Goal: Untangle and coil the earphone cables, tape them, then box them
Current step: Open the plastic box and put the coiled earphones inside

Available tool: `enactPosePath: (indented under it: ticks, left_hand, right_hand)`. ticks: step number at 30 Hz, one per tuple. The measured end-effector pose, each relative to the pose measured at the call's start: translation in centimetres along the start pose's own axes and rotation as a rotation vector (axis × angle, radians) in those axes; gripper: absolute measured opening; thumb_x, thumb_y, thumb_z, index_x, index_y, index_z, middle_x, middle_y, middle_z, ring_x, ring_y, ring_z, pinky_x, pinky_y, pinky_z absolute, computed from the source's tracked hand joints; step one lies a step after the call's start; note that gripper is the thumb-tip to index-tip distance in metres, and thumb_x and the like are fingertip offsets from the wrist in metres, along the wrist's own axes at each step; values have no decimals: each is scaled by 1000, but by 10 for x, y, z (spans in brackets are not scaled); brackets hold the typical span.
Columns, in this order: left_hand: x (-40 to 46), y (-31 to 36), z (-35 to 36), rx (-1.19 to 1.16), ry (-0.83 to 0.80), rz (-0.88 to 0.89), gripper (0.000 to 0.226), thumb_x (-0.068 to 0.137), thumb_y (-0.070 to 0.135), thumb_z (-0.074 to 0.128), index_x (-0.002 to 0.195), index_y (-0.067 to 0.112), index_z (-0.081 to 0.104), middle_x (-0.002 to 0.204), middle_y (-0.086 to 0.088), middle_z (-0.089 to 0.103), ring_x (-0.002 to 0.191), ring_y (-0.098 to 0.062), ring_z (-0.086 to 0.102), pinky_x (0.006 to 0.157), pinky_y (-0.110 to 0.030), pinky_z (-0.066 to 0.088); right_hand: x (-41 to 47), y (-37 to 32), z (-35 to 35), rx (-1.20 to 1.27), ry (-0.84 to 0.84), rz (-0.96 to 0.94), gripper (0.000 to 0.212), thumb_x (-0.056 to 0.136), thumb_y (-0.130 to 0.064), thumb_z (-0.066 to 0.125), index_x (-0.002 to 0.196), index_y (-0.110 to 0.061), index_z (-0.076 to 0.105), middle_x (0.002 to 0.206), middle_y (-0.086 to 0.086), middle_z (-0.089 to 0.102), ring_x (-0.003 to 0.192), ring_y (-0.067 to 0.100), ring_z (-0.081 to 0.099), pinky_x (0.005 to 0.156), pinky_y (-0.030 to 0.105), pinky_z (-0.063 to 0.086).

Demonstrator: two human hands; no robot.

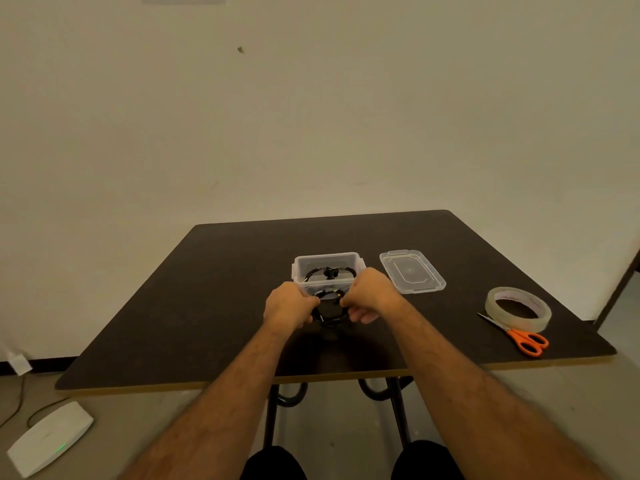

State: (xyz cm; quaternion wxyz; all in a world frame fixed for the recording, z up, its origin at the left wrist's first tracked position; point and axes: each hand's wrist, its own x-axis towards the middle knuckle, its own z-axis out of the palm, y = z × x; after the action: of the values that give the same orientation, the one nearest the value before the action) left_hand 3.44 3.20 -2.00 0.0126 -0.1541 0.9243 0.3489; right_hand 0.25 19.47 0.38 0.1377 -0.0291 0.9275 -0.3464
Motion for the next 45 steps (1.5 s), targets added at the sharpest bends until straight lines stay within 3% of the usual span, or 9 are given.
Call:
enactPosePath:
  ticks: [6, 10, 18, 21, 23, 27, 35, 40, 45]
  left_hand:
    - [14, 28, -20, -36, 156, 128, 19, 93, 37, 64, 78, 26, 64, 70, 2, 69, 64, -9, 65, 57, -25, 52]
    - [35, 42, -24, -46, 184, 149, 16, 92, 36, 66, 90, 21, 71, 69, 4, 68, 61, -6, 64, 68, -30, 58]
    - [67, 57, -23, 44, 211, 114, 15, 92, 36, 66, 99, 22, 68, 80, 3, 69, 71, -9, 67, 65, -28, 55]
    - [77, 56, -18, 144, 162, 75, 20, 92, 37, 66, 101, 21, 72, 83, 1, 69, 75, -13, 66, 62, -28, 53]
    - [83, 53, -13, 207, 122, 52, 22, 91, 38, 67, 102, 20, 73, 86, 0, 69, 78, -14, 65, 62, -29, 52]
    - [89, 48, -2, 315, 111, 46, 29, 88, 40, 69, 106, 16, 70, 93, -2, 67, 82, -16, 63, 67, -30, 54]
    - [91, 49, 0, 366, 99, 53, 33, 86, 41, 72, 106, 15, 67, 90, -2, 65, 77, -14, 61, 62, -28, 48]
    - [84, 58, -5, 357, 159, 74, 32, 86, 46, 70, 98, 17, 68, 81, 0, 65, 74, -14, 63, 65, -30, 55]
    - [71, 74, -4, 349, 229, 139, 28, 93, 42, 63, 104, 17, 68, 92, -2, 68, 81, -15, 64, 70, -31, 56]
  right_hand:
    - [13, -19, -32, 23, 135, -84, 11, 91, -19, 69, 91, -8, 69, 79, 8, 73, 69, 15, 73, 58, 25, 59]
    - [35, -27, -46, -30, 198, -88, 16, 91, -22, 68, 86, -7, 72, 75, 7, 74, 69, 16, 74, 60, 26, 61]
    - [81, -31, -46, -149, 238, -85, 19, 88, -28, 72, 86, -9, 74, 81, 5, 74, 75, 15, 73, 77, 33, 61]
    - [92, -29, -43, -227, 228, -65, 22, 88, -32, 71, 78, -12, 70, 77, 2, 71, 68, 12, 69, 66, 26, 58]
    - [95, -28, -39, -289, 204, -59, 26, 88, -32, 71, 70, -15, 62, 70, 0, 64, 59, 9, 60, 54, 21, 47]
    - [98, -23, -29, -412, 221, -63, 33, 87, -30, 72, 67, -17, 50, 69, 1, 55, 59, 11, 52, 59, 27, 45]
    - [98, -17, -22, -491, 226, -132, 20, 89, -31, 71, 96, -15, 62, 81, 2, 58, 71, 13, 56, 68, 27, 47]
    - [92, -11, -34, -348, 239, -161, 22, 88, -35, 71, 95, -15, 64, 90, 3, 66, 81, 14, 64, 77, 31, 56]
    - [86, 15, -60, -273, 327, -129, 15, 92, -29, 66, 98, -15, 67, 95, 3, 69, 86, 15, 65, 83, 33, 56]
